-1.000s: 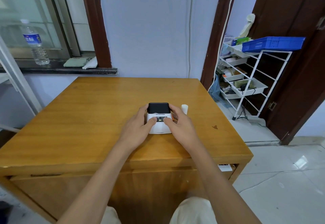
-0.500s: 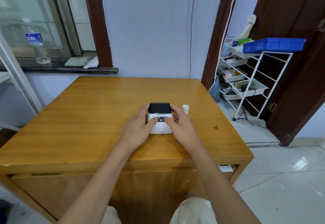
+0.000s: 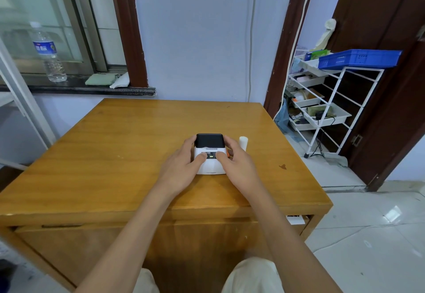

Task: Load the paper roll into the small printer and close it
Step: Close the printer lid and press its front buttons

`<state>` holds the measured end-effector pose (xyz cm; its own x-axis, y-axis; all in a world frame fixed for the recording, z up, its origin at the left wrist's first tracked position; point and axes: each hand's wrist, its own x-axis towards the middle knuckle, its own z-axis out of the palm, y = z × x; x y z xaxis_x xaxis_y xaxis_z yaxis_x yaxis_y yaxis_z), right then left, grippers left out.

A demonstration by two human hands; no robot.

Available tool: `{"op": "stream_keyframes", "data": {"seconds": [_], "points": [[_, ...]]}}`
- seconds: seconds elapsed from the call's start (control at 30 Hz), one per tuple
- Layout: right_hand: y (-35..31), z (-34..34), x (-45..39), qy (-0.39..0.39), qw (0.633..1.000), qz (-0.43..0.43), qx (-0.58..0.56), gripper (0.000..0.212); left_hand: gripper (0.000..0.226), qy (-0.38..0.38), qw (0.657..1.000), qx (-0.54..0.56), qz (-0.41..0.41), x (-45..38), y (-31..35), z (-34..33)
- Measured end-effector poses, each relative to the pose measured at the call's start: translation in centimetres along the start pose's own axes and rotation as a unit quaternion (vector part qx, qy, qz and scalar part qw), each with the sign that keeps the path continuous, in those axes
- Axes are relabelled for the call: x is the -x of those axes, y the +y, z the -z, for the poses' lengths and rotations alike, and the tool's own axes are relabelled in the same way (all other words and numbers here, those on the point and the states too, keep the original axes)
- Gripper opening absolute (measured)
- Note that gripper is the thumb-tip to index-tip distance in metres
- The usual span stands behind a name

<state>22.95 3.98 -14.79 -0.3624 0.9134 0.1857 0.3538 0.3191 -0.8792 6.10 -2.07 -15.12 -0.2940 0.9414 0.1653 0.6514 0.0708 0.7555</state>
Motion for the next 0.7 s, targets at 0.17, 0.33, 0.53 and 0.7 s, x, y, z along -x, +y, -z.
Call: {"op": "stream_keyframes", "data": {"seconds": [0.17, 0.33, 0.53, 0.7], "points": [[0.31, -0.02, -0.19, 0.002, 1.0, 0.001, 0.003, 0.06, 0.065, 0.006, 1.0, -0.009, -0.006, -0.14, -0.28, -0.11], [0.46, -0.14, -0.33, 0.006, 1.0, -0.003, 0.006, 0.062, 0.064, 0.008, 1.0, -0.012, -0.006, -0.2, -0.3, -0.21], [0.55, -0.26, -0.59, 0.011, 1.0, -0.002, -0.002, 0.062, 0.064, 0.01, 1.0, -0.017, -0.007, -0.22, -0.21, -0.21], [0.73, -0.23, -0.72, 0.015, 1.0, 0.0, -0.004, 0.062, 0.064, 0.006, 1.0, -0.019, -0.006, -0.13, -0.19, -0.21]]}}
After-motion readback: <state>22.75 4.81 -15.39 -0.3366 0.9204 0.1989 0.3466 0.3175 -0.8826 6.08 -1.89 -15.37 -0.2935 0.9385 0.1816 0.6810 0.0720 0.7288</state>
